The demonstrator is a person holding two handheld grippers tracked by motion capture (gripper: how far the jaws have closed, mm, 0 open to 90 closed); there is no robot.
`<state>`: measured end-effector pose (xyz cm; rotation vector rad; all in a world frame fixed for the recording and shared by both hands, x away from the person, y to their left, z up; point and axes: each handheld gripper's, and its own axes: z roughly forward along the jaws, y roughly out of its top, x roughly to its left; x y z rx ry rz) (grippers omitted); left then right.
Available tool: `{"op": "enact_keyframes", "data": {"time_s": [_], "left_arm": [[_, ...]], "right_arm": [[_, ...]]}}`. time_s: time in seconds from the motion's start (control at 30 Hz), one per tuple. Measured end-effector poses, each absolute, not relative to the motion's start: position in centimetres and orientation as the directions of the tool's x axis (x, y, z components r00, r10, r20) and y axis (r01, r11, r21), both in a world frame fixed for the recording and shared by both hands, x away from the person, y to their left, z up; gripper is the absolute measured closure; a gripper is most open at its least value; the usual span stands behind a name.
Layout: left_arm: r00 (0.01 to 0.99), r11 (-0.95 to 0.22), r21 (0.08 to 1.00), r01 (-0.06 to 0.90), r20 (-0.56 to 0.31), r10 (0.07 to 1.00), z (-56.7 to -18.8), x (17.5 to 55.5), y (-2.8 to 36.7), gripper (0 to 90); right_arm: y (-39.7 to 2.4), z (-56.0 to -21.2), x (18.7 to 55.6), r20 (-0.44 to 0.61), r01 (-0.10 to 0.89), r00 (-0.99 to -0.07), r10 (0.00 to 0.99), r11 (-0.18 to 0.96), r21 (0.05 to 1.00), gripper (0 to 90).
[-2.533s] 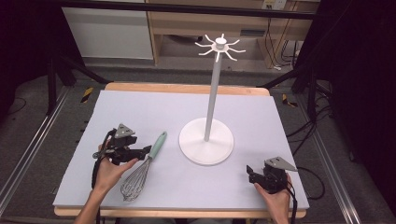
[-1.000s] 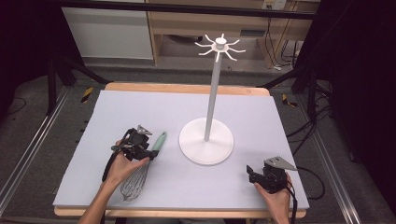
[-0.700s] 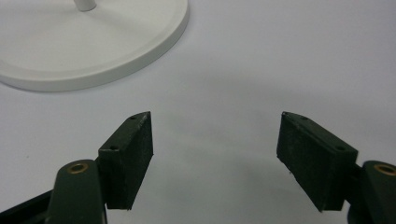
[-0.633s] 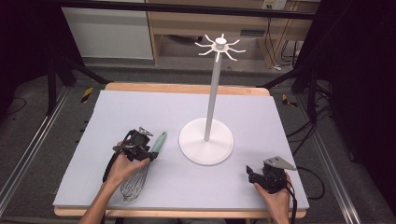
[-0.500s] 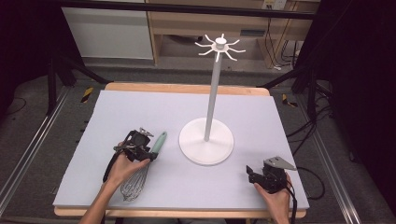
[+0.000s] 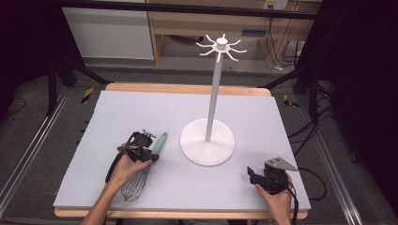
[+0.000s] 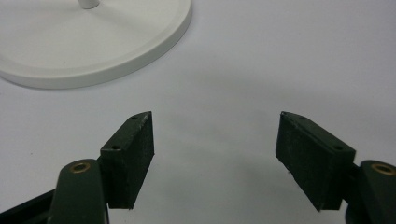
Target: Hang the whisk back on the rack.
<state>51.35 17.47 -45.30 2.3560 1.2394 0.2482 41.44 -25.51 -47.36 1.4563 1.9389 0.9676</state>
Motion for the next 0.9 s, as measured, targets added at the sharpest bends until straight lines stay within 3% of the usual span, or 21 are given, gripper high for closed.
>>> {"op": "enact_keyframes", "data": {"time_s": [0.9], "left_arm": [[0.561, -0.467, 0.460, 0.755, -0.086, 0.823, -44.1, 51.2, 17.5, 68.3]], "right_arm": [[-25.5, -47.4, 41.5, 0.012, 0.588, -0.290, 0.957, 0.168, 0.791, 28.8]]}}
